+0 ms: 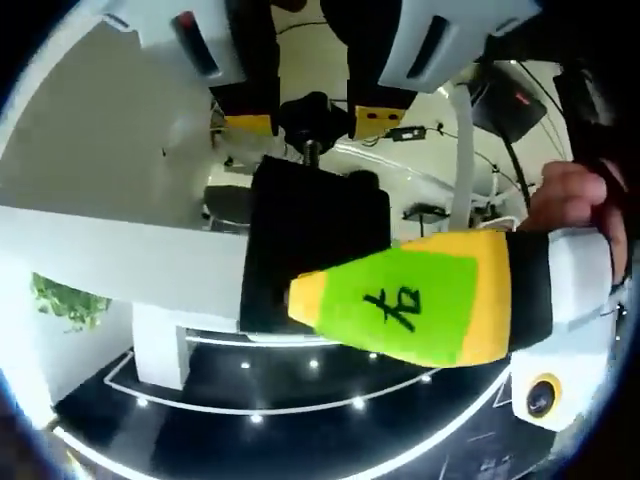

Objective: Clamp the fixed fixture on the desktop, loosen the retaining clip, secure it to the edge of the desk, and tighten the retaining clip.

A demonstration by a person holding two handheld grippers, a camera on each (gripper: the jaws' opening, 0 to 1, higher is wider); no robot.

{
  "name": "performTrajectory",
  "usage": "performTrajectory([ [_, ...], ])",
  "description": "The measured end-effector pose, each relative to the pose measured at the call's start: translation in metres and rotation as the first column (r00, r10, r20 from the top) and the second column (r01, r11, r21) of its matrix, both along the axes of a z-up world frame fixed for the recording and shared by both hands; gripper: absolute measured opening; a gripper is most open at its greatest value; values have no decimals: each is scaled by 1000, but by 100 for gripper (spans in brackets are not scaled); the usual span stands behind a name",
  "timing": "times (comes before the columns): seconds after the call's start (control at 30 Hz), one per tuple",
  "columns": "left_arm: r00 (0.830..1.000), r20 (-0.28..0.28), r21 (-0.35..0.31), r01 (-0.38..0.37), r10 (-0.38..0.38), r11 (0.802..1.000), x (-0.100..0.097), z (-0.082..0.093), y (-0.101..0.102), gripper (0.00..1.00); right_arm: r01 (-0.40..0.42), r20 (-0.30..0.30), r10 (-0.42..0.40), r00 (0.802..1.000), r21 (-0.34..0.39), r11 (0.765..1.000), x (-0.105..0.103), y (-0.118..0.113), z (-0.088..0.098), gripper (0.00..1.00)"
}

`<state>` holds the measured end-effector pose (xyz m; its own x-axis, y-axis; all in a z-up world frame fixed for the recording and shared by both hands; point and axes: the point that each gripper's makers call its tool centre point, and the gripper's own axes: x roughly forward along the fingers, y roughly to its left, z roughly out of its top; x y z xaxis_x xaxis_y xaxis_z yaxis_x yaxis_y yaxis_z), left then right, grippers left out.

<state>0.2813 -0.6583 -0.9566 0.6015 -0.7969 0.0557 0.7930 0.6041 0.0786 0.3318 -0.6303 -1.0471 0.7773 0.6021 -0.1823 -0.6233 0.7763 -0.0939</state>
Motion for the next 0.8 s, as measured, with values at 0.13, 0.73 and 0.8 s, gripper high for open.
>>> performTrajectory([
  [0.13,1000,-1,0,0,0,1000,1,0,0,1,-196,2,196,981,-14,981,-5,2,0,22],
  [0.73,1000,9,7,-2,2,1000,1,-1,0,1,-523,20,526,850,-76,849,-2,10,-2,23],
  [0.8,1000,9,5,-1,1,1000,1,-1,0,1,-486,3,488,873,-76,870,-2,9,-1,24],
])
